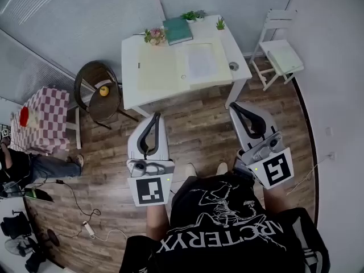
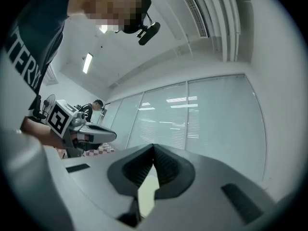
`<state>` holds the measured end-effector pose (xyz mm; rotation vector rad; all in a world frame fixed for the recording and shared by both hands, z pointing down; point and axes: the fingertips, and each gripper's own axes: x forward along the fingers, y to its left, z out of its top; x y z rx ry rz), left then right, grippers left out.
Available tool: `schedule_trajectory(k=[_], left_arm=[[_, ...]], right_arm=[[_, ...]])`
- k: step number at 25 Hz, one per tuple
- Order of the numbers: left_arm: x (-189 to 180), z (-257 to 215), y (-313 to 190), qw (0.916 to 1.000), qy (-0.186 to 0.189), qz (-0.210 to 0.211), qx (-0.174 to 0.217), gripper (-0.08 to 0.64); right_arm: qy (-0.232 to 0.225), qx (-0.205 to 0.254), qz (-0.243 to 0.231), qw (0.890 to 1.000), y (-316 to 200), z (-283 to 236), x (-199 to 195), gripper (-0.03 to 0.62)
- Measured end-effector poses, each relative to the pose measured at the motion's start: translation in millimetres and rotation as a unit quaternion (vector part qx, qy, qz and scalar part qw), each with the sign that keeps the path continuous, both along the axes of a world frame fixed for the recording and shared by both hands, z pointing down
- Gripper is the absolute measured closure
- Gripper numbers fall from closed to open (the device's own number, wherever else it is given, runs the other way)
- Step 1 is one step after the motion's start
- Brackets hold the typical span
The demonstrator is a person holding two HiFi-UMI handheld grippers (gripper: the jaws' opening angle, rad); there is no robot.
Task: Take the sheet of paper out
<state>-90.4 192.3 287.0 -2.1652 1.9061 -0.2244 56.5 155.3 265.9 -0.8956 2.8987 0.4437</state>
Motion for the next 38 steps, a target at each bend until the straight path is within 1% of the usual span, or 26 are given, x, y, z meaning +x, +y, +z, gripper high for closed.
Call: schedule_trajectory(k=[6,14,19,22,24,28,31,38], left_arm=[[8.5,0.3,-7.9,1.0,-0.004,-0.005,-0.002,0.548],[26.7,-0.2,-16.1,0.9994,-0.001,-0.035,0.004,0.548],[46.0,5.7,-22.8,0.9986,0.006,-0.052,0.008,0.548],[54.1,11.7,-31.6,0.9986,0.003,-0.053,0.0,0.548],[53.3,14.7,-39.9,0.9985,0.0,-0.055,-0.005,0.548],[38.5,21.4,-71.0,0.9985,0.007,-0.054,-0.009,0.548],[19.2,25.1,-103.8,0.9989,0.01,-0.045,-0.007,0.548],[-55.3,22.0,-200.3,0.9996,0.019,-0.015,-0.011,0.549]], right_arm=[[0.018,-0.002,-0.001,1.0,-7.0,6.7,8.3,0.581],[0.018,0.001,-0.022,1.0,-18.9,7.6,28.9,0.581],[0.02,-0.004,-0.039,0.999,-26.5,16.2,46.0,0.581],[0.017,-0.011,-0.042,0.999,-35.8,19.5,50.2,0.58],[0.02,-0.012,-0.045,0.999,-44.2,21.7,48.7,0.581],[0.027,-0.017,-0.045,0.998,-72.4,30.7,34.8,0.581],[0.032,-0.021,-0.04,0.998,-102.6,36.6,14.2,0.58],[0.05,-0.023,-0.009,0.998,-193.9,30.2,-57.1,0.58]])
